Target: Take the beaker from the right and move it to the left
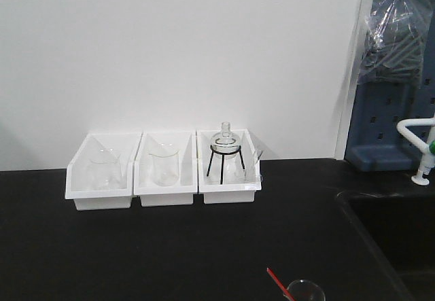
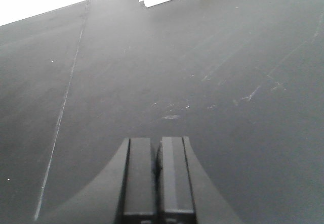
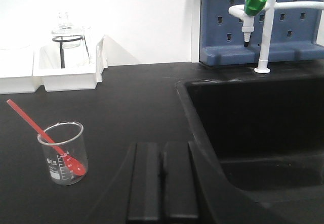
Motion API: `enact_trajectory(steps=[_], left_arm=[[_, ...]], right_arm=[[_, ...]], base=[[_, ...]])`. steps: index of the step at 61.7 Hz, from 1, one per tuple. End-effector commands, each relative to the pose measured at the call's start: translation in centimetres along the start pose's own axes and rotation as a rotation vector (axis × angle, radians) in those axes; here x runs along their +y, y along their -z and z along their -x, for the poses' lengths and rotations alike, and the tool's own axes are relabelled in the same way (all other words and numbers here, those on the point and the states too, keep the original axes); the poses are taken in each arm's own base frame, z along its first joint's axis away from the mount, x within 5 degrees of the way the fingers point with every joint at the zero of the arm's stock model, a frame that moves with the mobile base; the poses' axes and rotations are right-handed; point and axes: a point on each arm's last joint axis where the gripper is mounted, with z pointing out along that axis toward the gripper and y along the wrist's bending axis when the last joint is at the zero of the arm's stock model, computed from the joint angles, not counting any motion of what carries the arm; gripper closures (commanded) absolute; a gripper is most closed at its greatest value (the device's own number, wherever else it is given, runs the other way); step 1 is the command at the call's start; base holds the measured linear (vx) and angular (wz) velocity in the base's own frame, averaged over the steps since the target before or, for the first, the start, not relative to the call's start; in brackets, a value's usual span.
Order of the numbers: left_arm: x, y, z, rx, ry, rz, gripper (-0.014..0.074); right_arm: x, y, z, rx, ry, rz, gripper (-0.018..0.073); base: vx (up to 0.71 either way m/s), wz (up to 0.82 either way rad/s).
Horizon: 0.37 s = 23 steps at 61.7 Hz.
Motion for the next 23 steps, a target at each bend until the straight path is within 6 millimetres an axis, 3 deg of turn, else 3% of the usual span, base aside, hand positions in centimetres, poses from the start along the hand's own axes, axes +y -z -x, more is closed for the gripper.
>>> enact_trajectory(steps=[1,23], left_arm=[[-0.02,-0.17,0.2,-0.069,-0.001,0.009,0.0603],[-0.02,-0.17,0.2,-0.069,-0.001,0.009,0.0603]], right_arm=[[0.03,0.1,0.59,-0.097,0.01,0.001,0.0567],[0.03,0.1,0.59,-0.097,0.01,0.001,0.0567]], base=[[0.0,0.0],[0.0,0.0]])
